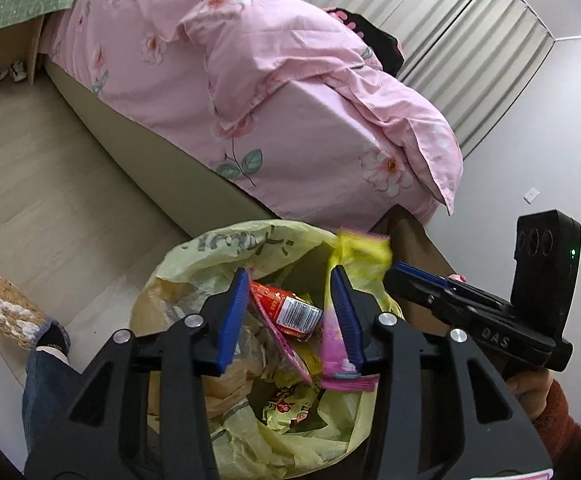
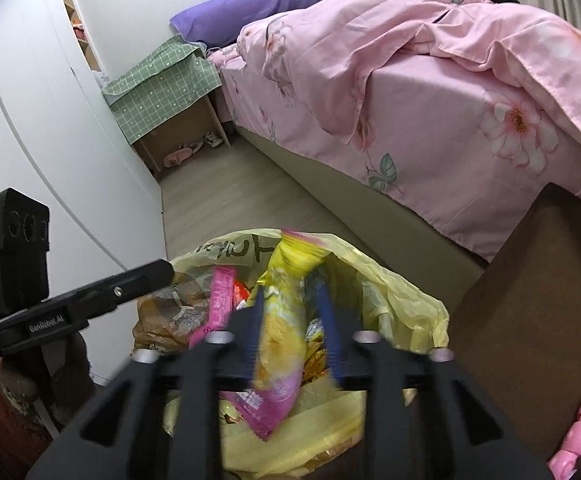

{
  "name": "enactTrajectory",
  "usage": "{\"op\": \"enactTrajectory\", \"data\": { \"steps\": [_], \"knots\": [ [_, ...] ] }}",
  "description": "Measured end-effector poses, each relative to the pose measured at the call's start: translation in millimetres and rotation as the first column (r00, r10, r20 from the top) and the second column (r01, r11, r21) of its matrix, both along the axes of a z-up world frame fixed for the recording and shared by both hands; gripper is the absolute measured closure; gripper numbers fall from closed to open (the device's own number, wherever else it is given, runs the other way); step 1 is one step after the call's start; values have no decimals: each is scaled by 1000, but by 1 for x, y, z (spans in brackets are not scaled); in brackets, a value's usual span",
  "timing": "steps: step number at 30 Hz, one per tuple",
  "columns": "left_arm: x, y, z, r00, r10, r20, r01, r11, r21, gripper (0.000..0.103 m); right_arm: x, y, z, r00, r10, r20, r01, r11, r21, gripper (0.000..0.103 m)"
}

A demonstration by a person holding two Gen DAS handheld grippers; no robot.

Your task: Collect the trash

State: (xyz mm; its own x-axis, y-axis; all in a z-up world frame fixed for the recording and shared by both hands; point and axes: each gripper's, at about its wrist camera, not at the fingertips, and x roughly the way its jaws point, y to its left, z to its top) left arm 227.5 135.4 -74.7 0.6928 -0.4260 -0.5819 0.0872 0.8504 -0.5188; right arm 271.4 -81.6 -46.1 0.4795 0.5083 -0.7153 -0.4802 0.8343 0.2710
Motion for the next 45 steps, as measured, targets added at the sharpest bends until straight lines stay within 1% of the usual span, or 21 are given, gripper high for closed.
{"op": "enactTrajectory", "data": {
  "steps": [3,5,8,11,13,16,17,19,20,23,26,27,29,30,31,34,35,37,40,43,45],
  "knots": [
    [-7,5,8,999,32,14,-32,999,-3,62,-7,-2,5,1000,-12,19,12,1000,-25,71],
    [-14,6,15,998,56,31,-56,998,7,62,-13,-7,11,999,-30,35,31,999,-33,71],
    [-27,4,29,994,80,70,-83,996,35,62,-27,-18,25,997,-57,60,59,998,-30,71],
    [-40,-10,43,991,68,113,-77,994,80,60,-47,-35,42,994,-71,88,73,997,-14,71],
    [-49,-28,52,989,30,147,-49,990,129,56,-64,-49,53,990,-82,115,84,996,-15,71],
    [-61,-62,59,983,-67,172,32,979,200,55,-92,-76,69,982,-108,157,113,993,-22,71],
    [-63,-69,60,981,-85,172,48,977,208,55,-102,-87,75,977,-123,174,130,991,-30,71],
    [-70,-91,59,975,-148,164,109,969,222,55,-121,-110,82,966,-152,208,165,985,-48,71],
    [-73,-100,58,972,-173,158,136,965,223,55,-135,-126,87,956,-178,231,198,978,-65,71],
    [-83,-131,53,959,-247,139,214,952,217,55,-162,-158,91,937,-236,259,265,960,-85,71],
    [-91,-166,45,935,-339,105,311,925,221,54,-189,-194,85,921,-297,252,329,940,-94,71],
    [-96,-182,43,920,-382,94,352,906,235,54,-198,-206,82,914,-319,250,352,931,-99,71],
    [-99,-200,40,899,-430,80,400,882,250,54,-217,-224,75,901,-354,250,390,914,-113,71],
    [-102,-215,37,882,-468,61,439,861,258,54,-227,-234,71,895,-371,249,408,906,-116,71],
    [-104,-223,35,873,-485,48,458,849,263,53,-238,-243,64,888,-393,240,427,897,-113,71],
    [-112,-254,27,842,-539,11,512,808,292,53,-255,-263,49,883,-427,195,450,888,-92,71],
    [-114,-262,25,836,-548,5,521,797,305,53,-261,-269,44,879,-440,186,461,882,-91,71],
    [-118,-278,22,828,-560,-3,529,780,334,53,-269,-279,34,865,-463,191,489,864,-117,71],
    [-115,-297,22,834,-552,-4,511,770,382,53,-274,-287,30,852,-481,206,511,850,-130,71],
    [-109,-311,26,834,-551,4,504,766,400,53,-275,-300,34,825,-509,245,546,829,-121,71],
    [-102,-319,24,827,-561,-10,518,756,401,50,-274,-307,36,814,-525,248,558,826,-83,71]
  ]
}}
